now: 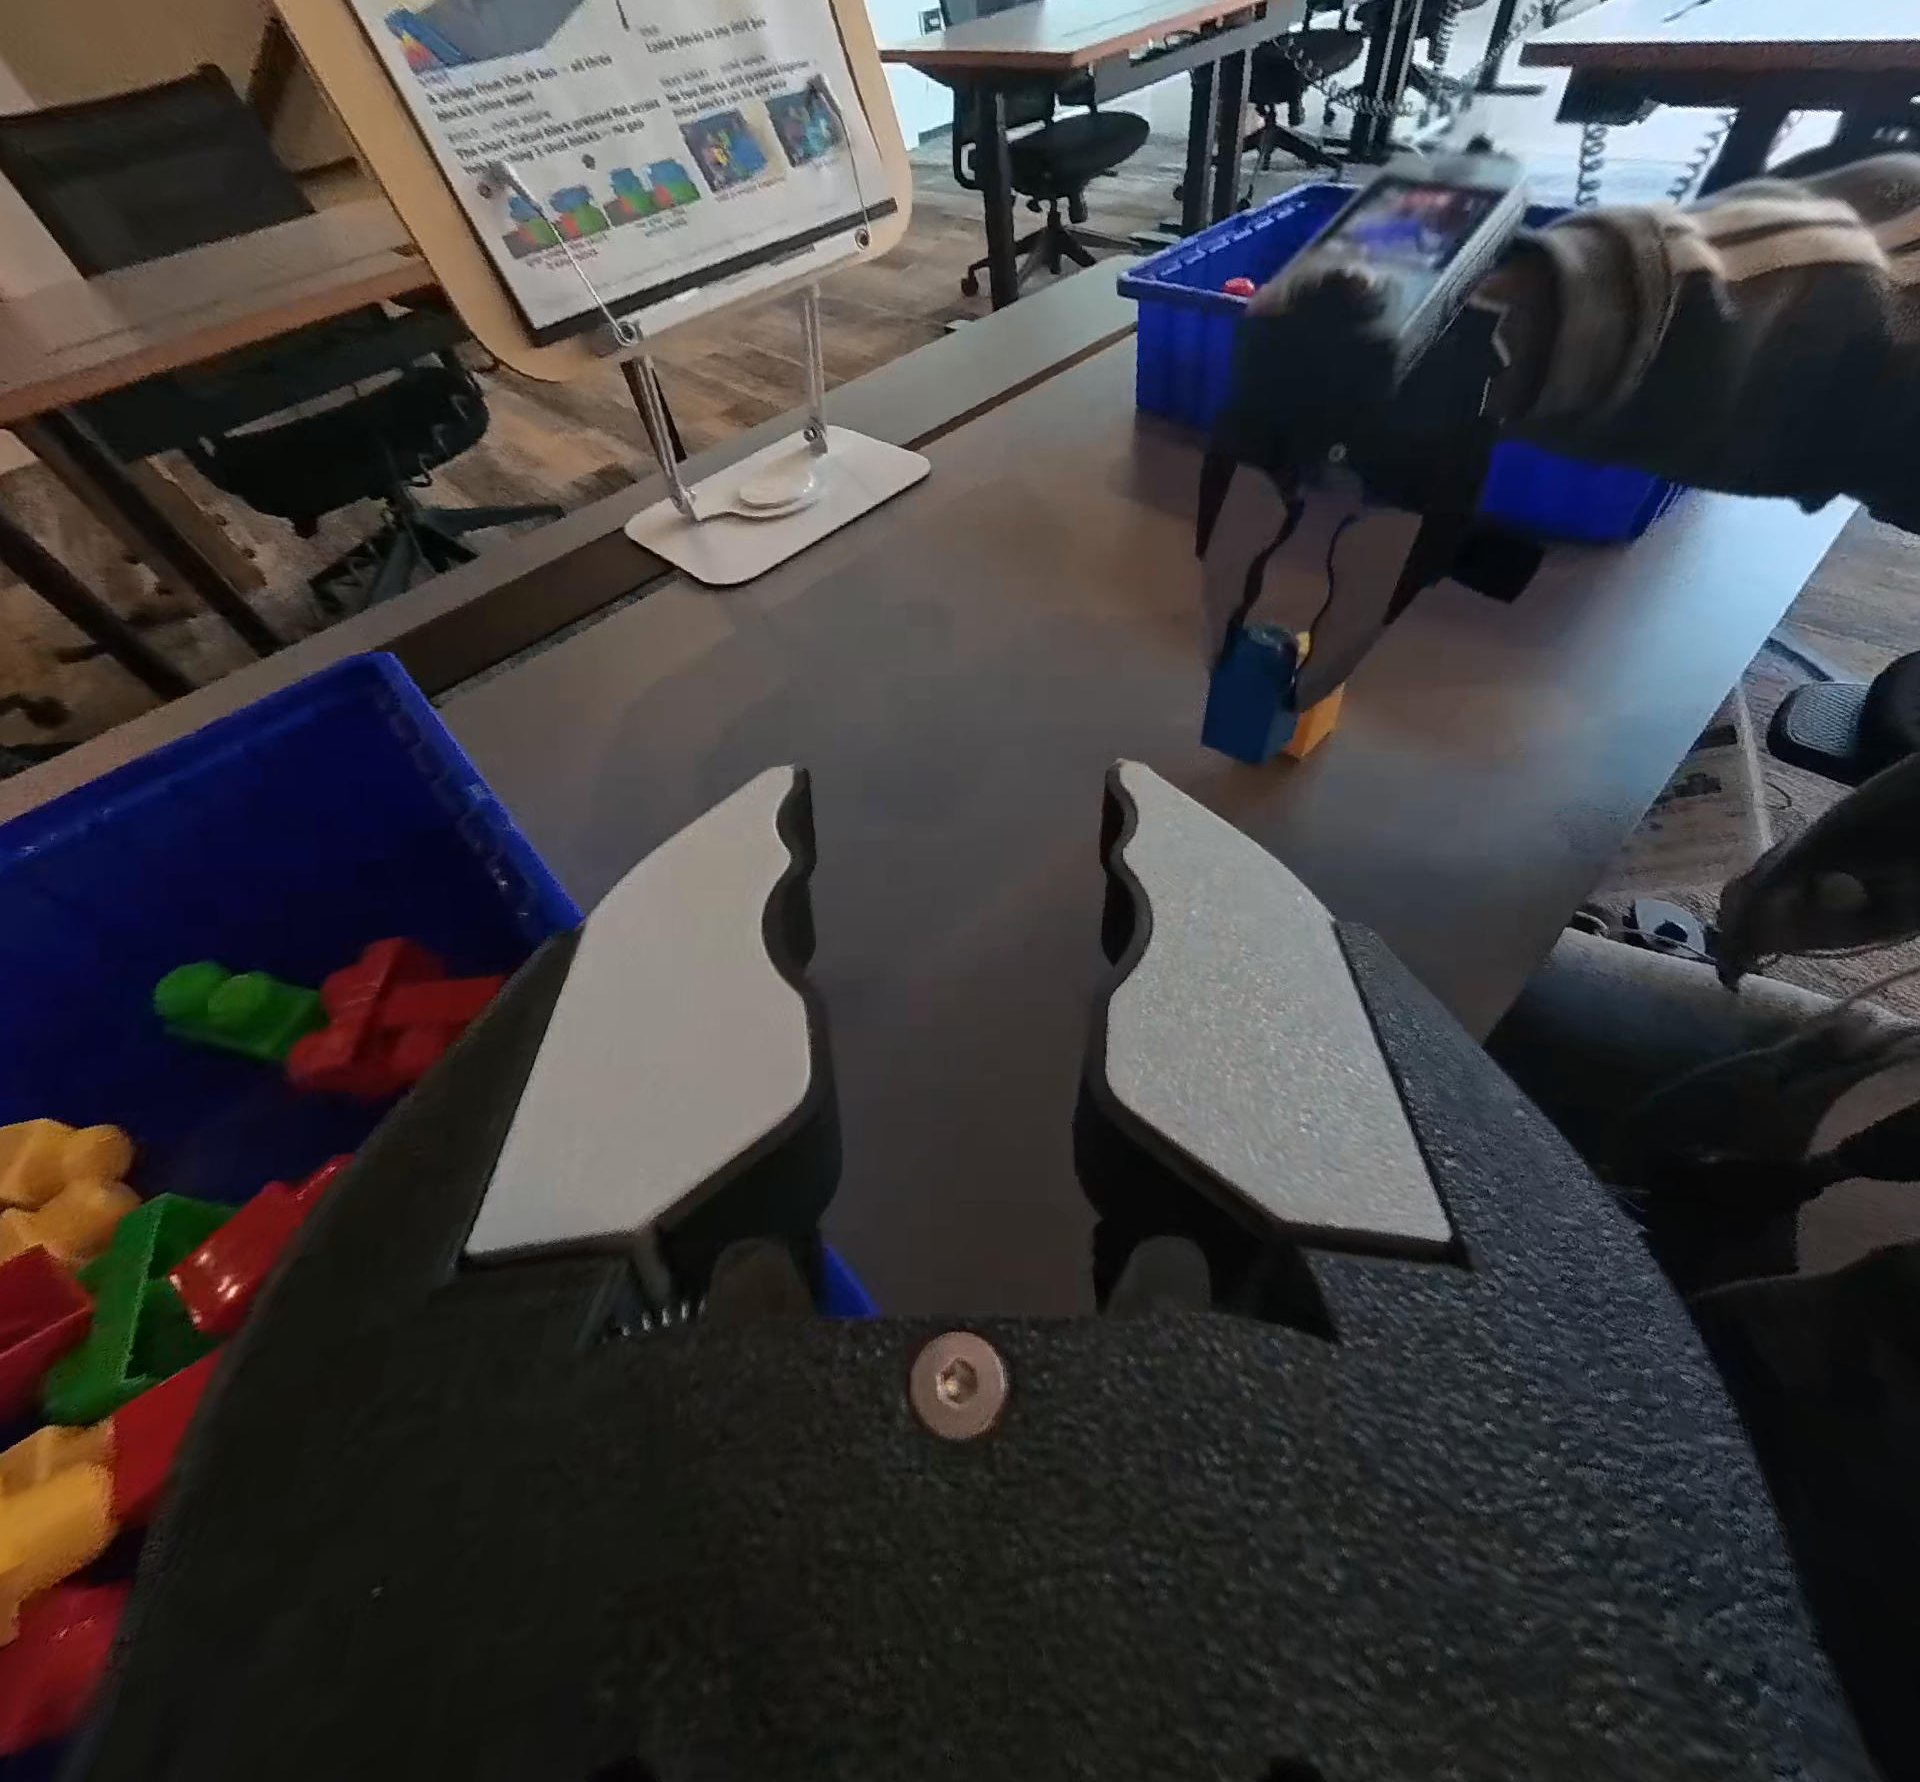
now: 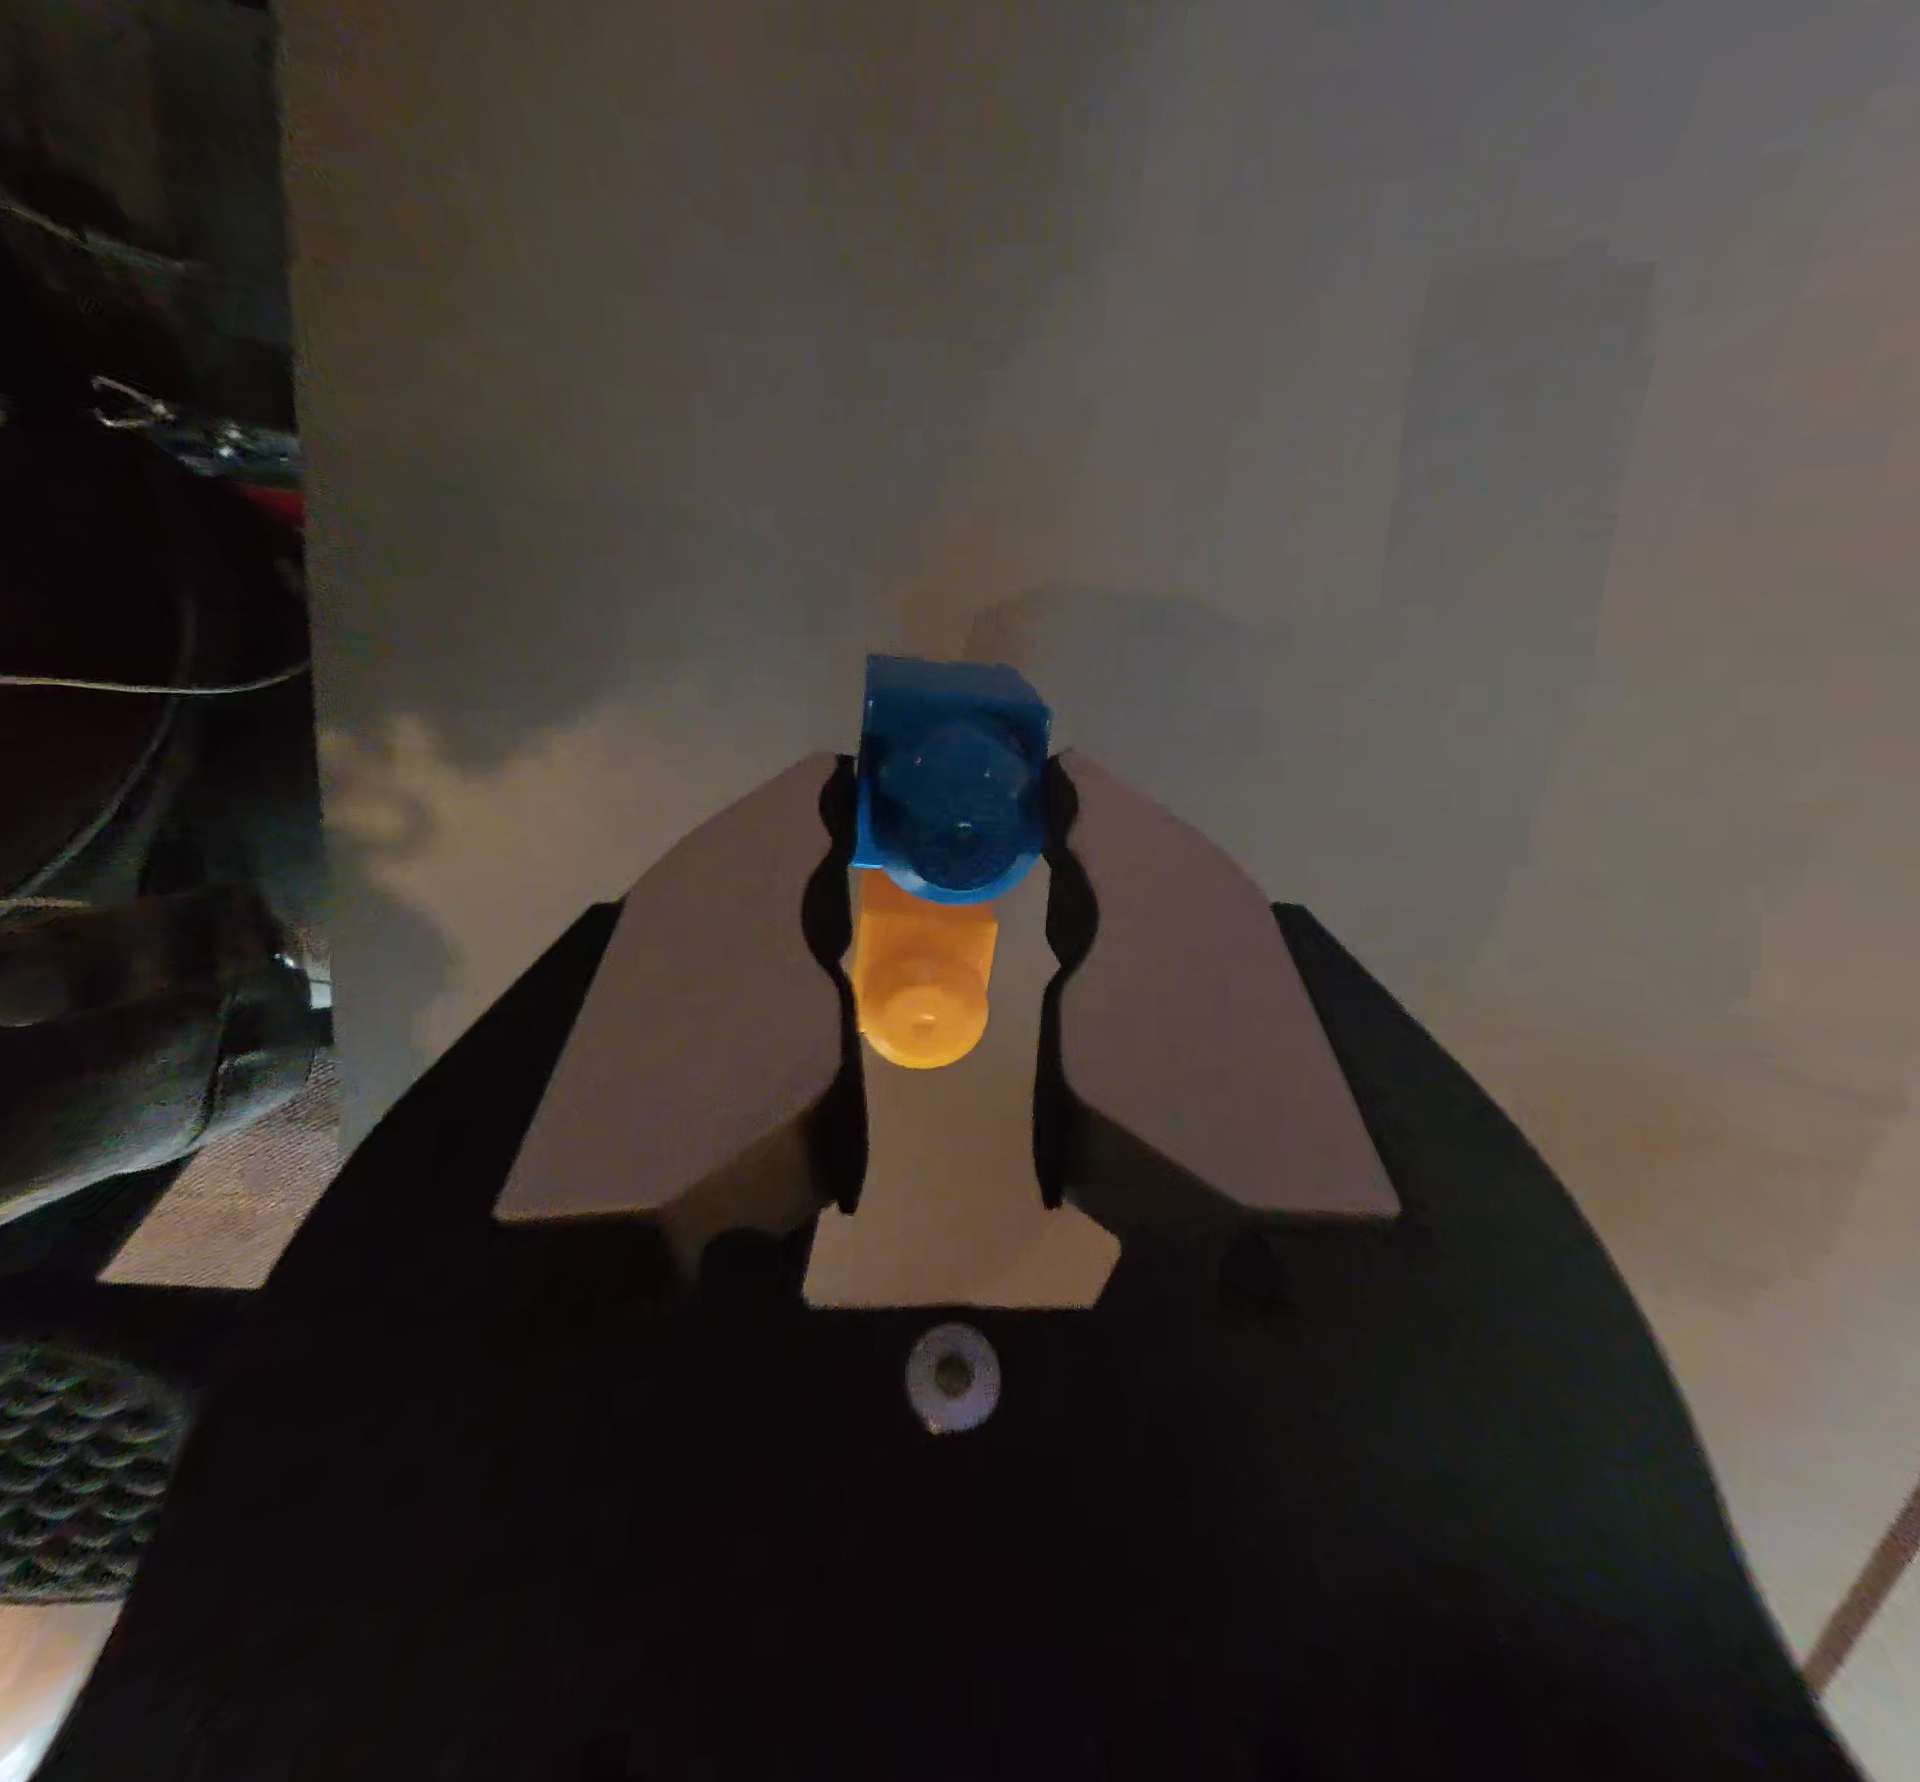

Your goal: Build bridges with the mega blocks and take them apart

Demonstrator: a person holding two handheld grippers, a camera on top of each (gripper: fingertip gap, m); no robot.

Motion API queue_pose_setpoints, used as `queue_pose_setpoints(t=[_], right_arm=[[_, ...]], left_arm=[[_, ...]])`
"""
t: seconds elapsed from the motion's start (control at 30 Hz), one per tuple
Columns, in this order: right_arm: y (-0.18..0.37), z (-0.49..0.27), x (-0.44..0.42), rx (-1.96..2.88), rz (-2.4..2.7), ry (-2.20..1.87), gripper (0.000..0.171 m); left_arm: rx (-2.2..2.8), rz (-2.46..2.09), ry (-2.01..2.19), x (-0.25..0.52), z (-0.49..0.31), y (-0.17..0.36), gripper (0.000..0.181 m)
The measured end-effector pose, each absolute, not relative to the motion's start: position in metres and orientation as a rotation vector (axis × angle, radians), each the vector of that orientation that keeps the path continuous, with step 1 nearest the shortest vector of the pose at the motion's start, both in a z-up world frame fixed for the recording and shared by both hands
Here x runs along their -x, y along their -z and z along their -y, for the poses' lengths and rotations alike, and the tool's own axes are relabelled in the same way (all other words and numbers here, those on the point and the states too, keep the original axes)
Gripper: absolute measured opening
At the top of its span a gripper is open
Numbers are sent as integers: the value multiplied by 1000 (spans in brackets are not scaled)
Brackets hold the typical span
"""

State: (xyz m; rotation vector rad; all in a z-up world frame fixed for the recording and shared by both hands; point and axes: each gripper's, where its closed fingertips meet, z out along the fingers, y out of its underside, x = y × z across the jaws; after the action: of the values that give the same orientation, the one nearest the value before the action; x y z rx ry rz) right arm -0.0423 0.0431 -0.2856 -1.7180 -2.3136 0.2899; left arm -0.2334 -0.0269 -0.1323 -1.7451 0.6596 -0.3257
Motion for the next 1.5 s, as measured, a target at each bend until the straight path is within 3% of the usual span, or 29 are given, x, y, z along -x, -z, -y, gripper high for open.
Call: queue_pose_setpoints(t=[1.13, 1.5], right_arm=[[323, -53, 20, 1821, 2351, -244, 34], [305, -46, 26, 1791, 2305, -269, 51]], left_arm=[[1750, -701, 233, 242, 28, 138, 52], [1780, -648, 190, 260, 33, 138, 50]])
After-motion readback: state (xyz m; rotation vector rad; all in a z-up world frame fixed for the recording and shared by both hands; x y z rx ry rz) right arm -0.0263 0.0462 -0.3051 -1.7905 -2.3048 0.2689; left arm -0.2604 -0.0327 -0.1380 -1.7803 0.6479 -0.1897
